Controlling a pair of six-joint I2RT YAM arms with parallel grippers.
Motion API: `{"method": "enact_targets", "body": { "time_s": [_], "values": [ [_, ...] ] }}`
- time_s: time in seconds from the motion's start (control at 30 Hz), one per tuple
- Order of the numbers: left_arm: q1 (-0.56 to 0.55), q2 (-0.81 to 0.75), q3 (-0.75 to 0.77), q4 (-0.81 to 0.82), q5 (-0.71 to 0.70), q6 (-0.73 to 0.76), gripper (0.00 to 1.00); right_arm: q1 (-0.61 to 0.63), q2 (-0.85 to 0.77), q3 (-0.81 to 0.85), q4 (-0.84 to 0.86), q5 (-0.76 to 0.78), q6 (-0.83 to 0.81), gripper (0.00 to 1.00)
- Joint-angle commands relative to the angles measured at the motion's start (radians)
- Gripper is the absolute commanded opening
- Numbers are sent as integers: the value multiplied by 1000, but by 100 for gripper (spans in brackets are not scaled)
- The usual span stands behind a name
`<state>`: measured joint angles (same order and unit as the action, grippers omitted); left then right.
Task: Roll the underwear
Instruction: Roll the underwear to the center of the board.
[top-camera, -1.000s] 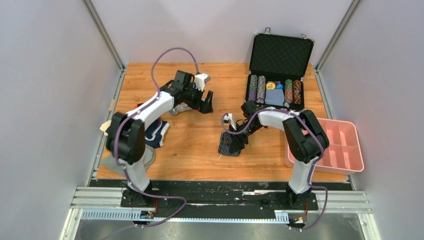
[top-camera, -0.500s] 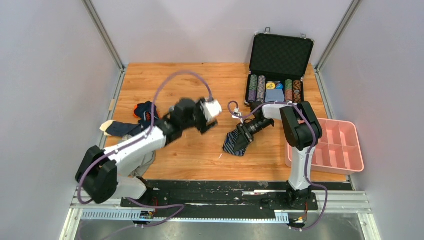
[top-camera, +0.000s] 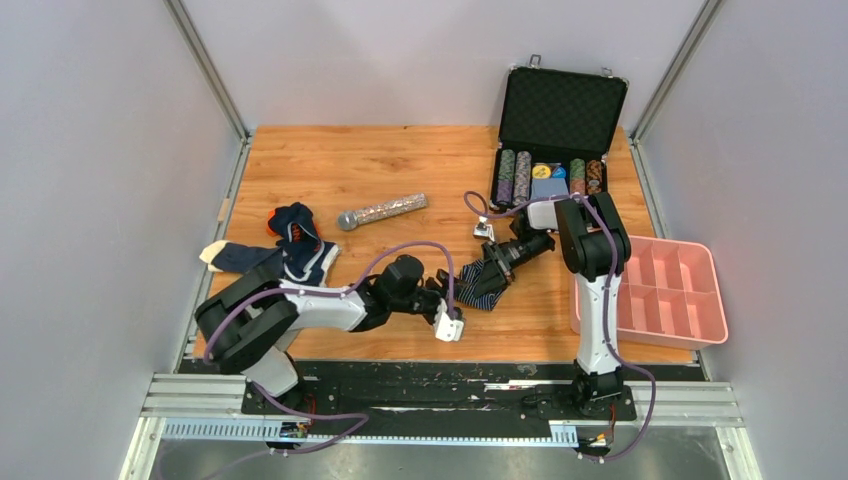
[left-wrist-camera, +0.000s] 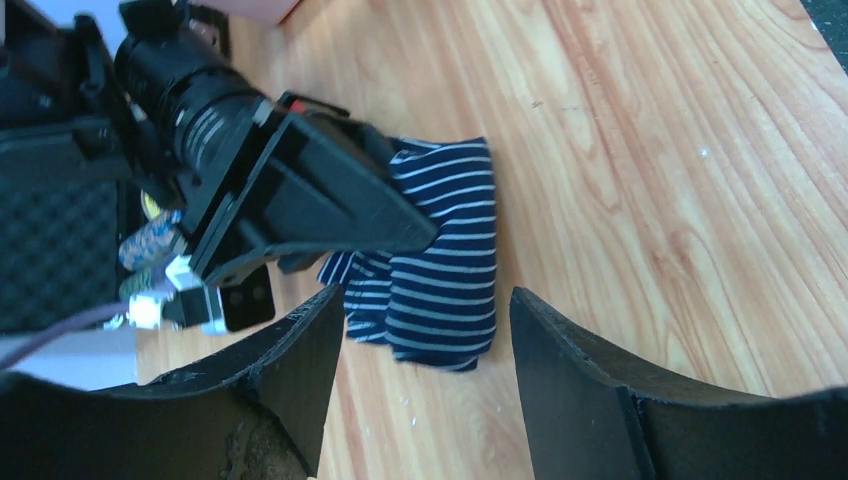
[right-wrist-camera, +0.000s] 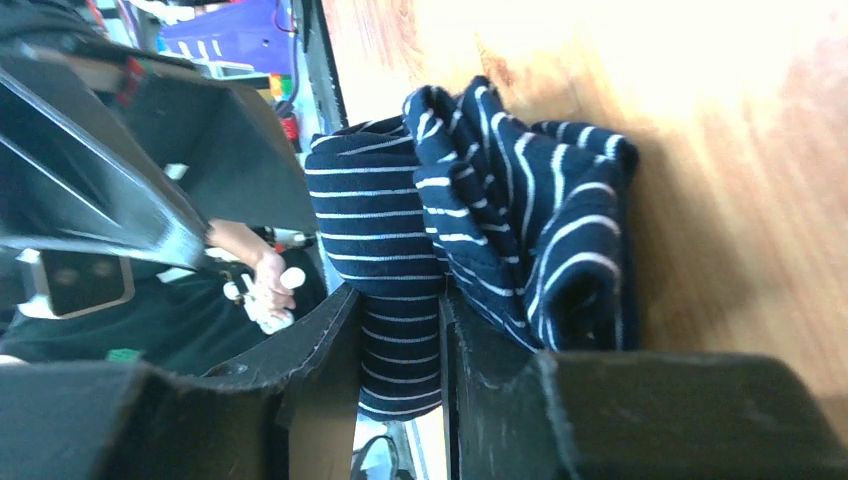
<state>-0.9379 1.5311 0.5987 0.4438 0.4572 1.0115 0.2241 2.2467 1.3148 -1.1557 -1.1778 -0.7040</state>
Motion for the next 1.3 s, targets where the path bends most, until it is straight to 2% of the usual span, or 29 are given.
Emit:
{"method": "enact_targets", "body": {
  "time_s": [0.0,0.2,0.6,0.67,0.73,0.77,0.83,0.87,0.9,0.93,0.97,1.0,1.1,1.13,1.2,1.27],
  "values": [
    [-30,69,0,186,32,131,69,-28,76,36,-48,44,-67,2],
    [-57,109,10,149,11,163,65,-37,73,34,-51,29,-76,2],
    [-72,334,88,231,-223,256,56,-37,75,38,-53,29,-72,2],
    [-72,351,104,220,-236,255,50,-38,77,39,-53,27,-71,2],
    [-72,351,126,165,-233,255,40,-38,76,39,-52,27,-71,3],
    [-73,347,137,131,-226,255,31,-38,76,39,-52,27,-71,4],
    [-72,327,174,4,-198,253,20,-39,69,40,-47,27,-71,14],
    [-68,305,205,-118,-177,261,17,-41,60,42,-44,28,-67,19],
    [-64,294,223,-190,-110,290,13,-43,48,49,-41,28,-67,27],
    [-52,275,267,-351,-75,303,11,-47,28,67,-39,31,-65,45],
    [-45,267,292,-434,-2,328,9,-53,2,94,-40,33,-58,55],
    [-38,268,348,-604,28,344,7,-62,-27,127,-42,31,-47,57],
    [-34,291,437,-858,119,443,3,-109,-120,292,-121,-8,-80,65],
    [-34,298,471,-947,132,462,2,-129,-145,359,-153,-17,-100,73],
    [-35,342,548,-1108,165,535,1,-174,-197,517,-201,-19,-136,98],
    [-34,418,680,-1292,203,580,0,-231,-245,625,-210,-28,-143,100]
  ]
}}
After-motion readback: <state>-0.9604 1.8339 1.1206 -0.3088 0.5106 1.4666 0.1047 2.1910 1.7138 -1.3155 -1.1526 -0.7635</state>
